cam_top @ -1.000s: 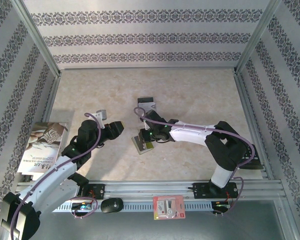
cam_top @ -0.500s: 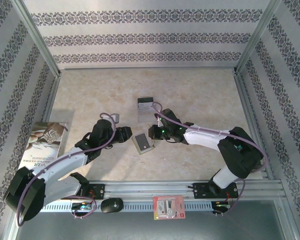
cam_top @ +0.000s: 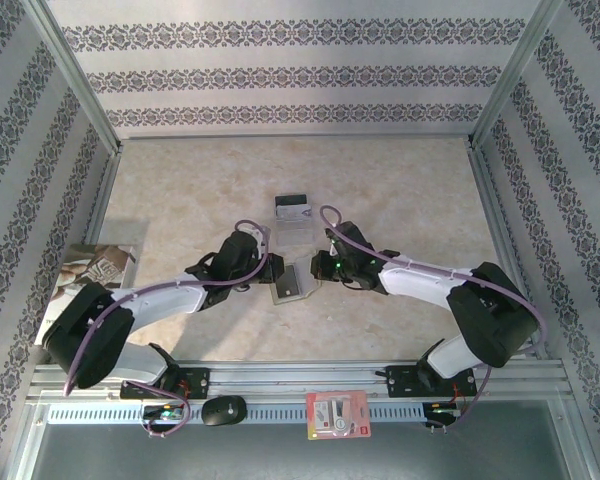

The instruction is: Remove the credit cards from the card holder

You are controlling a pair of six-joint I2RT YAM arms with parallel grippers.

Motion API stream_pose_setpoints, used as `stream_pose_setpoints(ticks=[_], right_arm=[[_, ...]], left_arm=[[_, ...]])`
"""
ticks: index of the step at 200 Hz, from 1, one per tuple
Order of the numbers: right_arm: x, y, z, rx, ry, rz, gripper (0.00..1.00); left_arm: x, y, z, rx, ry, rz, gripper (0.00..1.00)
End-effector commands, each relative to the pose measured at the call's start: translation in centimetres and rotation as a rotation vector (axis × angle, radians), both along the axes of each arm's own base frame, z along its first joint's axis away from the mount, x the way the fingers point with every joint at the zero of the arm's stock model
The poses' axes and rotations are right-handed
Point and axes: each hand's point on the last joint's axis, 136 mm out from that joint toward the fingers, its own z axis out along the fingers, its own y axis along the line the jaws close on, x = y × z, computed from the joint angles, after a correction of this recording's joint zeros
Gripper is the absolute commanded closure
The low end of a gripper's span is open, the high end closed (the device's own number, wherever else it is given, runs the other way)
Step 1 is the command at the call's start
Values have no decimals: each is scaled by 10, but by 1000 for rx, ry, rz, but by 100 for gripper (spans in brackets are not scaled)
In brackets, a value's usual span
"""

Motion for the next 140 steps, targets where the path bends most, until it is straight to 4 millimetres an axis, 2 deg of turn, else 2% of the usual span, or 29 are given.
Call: stream_pose_setpoints(ticks=[1,25,37,51,75,92,116,140], right_arm=[[-20,-27,-25,-96,79,-53,100],[-22,-31,-28,-112,86,-57,100],[-22,-33,-32,-118,95,-61,100],[-22,-36,-37,-132,109,-62,100],[-22,-44,-46,-176,126,-69,72],[-22,-53,-48,-212,122,-87,62],[-19,-66,-39,-242,99,-116,55],[-11,-68,-7,-223,10,-95,55]], left_arm=[[2,-16,9,-3,-35,-51,84],[-2,-24,2,11,-10,-84,77],[-3,-27,-4,19,5,-92,77],[-3,-28,-12,28,26,-91,83],[-5,-27,-25,43,59,-88,86],[-7,-27,-34,51,84,-88,87],[-7,-28,-39,51,99,-89,87],[-6,-30,-37,44,94,-91,87]])
